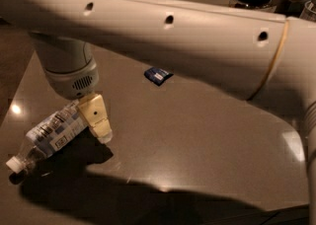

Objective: Pick blue plastic bottle

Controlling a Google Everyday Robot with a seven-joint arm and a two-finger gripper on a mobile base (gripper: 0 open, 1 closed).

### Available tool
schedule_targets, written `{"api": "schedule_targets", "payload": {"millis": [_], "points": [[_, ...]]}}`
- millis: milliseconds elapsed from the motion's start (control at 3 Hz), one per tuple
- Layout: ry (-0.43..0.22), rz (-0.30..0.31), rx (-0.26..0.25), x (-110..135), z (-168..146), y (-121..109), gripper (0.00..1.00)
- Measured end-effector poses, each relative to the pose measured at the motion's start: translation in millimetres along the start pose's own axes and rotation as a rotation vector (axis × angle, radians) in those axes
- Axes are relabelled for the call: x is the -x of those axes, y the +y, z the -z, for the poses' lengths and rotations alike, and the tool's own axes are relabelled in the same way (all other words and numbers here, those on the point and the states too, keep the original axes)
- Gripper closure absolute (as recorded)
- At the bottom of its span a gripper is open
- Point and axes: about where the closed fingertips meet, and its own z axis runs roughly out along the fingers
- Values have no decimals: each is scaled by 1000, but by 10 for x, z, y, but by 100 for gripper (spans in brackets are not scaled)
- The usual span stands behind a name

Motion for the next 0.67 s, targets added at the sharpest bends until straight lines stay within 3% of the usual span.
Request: {"api": "schedule_targets", "payload": {"millis": [333, 667], "points": [[8, 21, 36, 50, -132, 41, 0], [13, 38, 64, 99, -207, 78, 18]]}}
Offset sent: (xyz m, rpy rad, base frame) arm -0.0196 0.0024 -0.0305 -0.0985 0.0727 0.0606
